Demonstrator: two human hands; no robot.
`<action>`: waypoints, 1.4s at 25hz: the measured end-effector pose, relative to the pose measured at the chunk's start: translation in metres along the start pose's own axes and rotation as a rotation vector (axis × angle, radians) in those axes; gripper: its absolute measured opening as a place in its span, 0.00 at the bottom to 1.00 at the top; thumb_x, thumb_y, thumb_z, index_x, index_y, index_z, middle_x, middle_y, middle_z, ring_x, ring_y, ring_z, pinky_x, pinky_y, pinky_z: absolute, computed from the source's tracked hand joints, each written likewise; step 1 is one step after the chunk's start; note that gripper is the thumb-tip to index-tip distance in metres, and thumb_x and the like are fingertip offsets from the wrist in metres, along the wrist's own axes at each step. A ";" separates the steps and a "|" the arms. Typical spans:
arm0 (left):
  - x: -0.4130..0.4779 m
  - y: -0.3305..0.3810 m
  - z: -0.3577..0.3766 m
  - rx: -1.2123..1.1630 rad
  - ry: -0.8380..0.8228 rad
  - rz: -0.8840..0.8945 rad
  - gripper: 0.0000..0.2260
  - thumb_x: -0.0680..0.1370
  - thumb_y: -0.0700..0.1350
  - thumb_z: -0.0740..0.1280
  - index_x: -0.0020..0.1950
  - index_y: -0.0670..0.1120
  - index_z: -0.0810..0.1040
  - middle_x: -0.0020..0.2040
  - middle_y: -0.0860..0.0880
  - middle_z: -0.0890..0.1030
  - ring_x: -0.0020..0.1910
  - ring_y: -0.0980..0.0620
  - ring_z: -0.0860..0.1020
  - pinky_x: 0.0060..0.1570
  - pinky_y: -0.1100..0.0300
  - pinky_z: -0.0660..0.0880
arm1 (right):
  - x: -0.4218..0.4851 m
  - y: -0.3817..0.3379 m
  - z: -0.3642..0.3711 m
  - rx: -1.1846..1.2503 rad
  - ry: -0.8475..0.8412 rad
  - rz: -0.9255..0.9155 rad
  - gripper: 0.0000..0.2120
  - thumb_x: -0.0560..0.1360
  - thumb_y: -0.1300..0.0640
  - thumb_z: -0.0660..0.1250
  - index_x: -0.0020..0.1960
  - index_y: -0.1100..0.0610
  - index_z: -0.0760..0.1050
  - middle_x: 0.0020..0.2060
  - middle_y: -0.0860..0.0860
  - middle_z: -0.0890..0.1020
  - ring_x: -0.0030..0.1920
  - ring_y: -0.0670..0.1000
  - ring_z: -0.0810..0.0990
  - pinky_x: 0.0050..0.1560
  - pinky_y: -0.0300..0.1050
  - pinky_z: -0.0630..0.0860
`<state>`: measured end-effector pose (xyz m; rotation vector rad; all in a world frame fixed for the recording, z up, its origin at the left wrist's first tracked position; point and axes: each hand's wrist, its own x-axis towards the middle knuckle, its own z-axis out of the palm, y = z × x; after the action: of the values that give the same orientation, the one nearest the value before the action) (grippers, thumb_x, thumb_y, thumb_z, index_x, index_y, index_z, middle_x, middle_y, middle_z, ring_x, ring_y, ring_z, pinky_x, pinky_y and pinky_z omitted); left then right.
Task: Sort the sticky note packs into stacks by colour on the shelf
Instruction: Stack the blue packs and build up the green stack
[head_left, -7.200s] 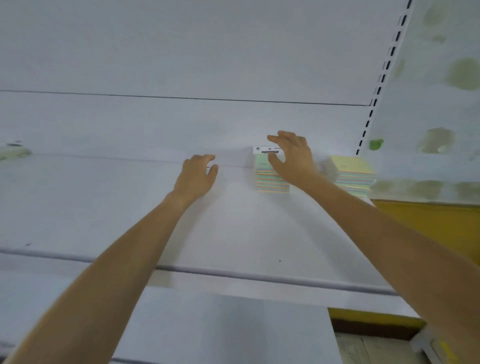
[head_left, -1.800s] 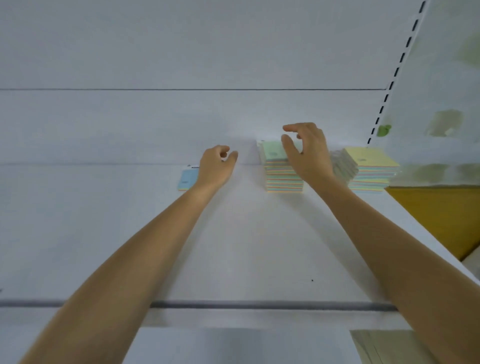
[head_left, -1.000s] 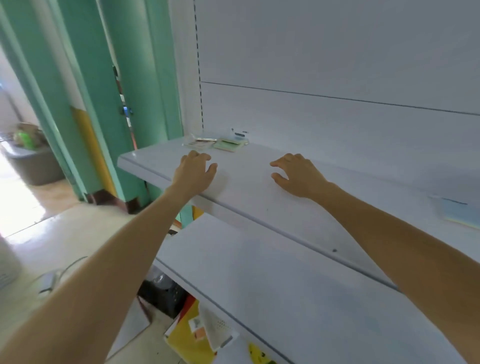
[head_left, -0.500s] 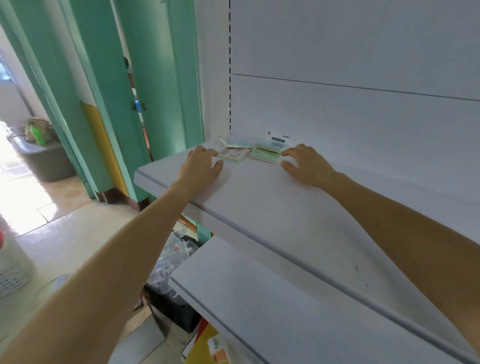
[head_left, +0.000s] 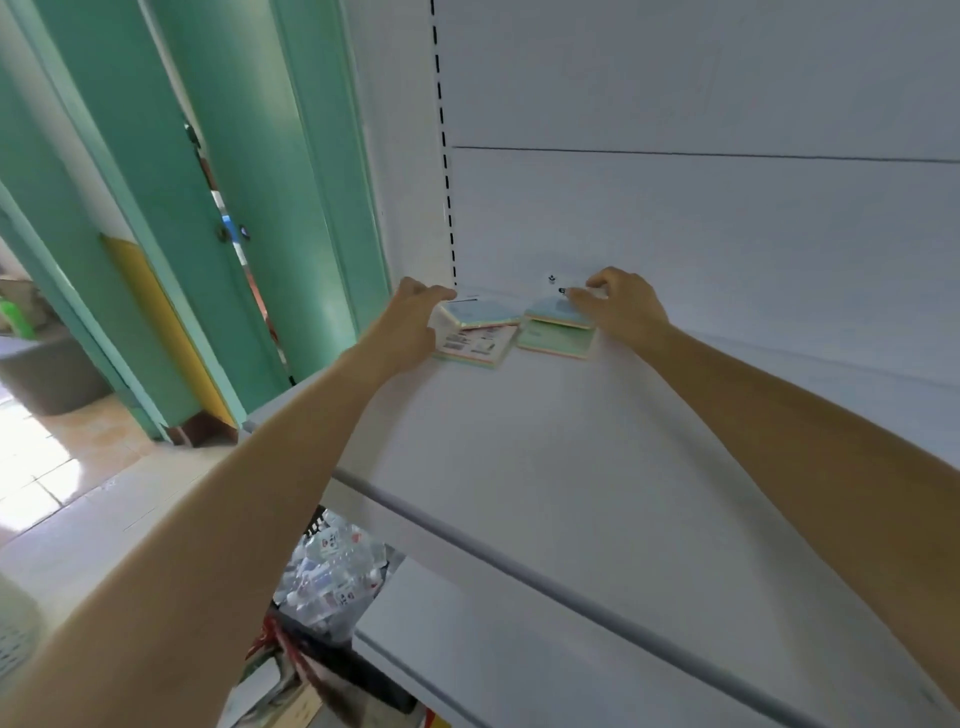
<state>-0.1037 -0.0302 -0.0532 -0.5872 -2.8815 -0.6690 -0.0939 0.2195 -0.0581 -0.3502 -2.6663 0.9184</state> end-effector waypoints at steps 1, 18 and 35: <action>0.006 0.000 0.001 0.010 -0.043 0.025 0.26 0.73 0.31 0.60 0.71 0.46 0.65 0.67 0.38 0.64 0.64 0.40 0.69 0.66 0.55 0.64 | 0.000 -0.001 0.002 -0.024 -0.021 0.049 0.26 0.71 0.41 0.64 0.64 0.53 0.70 0.63 0.55 0.74 0.65 0.58 0.70 0.62 0.51 0.69; 0.030 0.009 0.011 -0.278 -0.124 0.001 0.14 0.72 0.53 0.70 0.45 0.44 0.73 0.40 0.49 0.74 0.39 0.50 0.74 0.36 0.60 0.66 | -0.041 0.012 0.005 0.363 0.242 0.133 0.19 0.72 0.66 0.60 0.61 0.54 0.74 0.60 0.56 0.75 0.38 0.46 0.74 0.29 0.23 0.69; 0.035 0.008 -0.003 -0.777 -0.042 -0.069 0.22 0.73 0.29 0.54 0.65 0.42 0.72 0.64 0.40 0.74 0.51 0.48 0.72 0.46 0.60 0.70 | -0.073 0.006 -0.032 0.312 0.359 0.199 0.23 0.73 0.71 0.56 0.65 0.56 0.71 0.64 0.56 0.70 0.46 0.50 0.73 0.48 0.36 0.70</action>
<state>-0.1327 -0.0129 -0.0403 -0.5690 -2.6021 -1.8216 -0.0139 0.2180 -0.0526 -0.6450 -2.1521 1.1843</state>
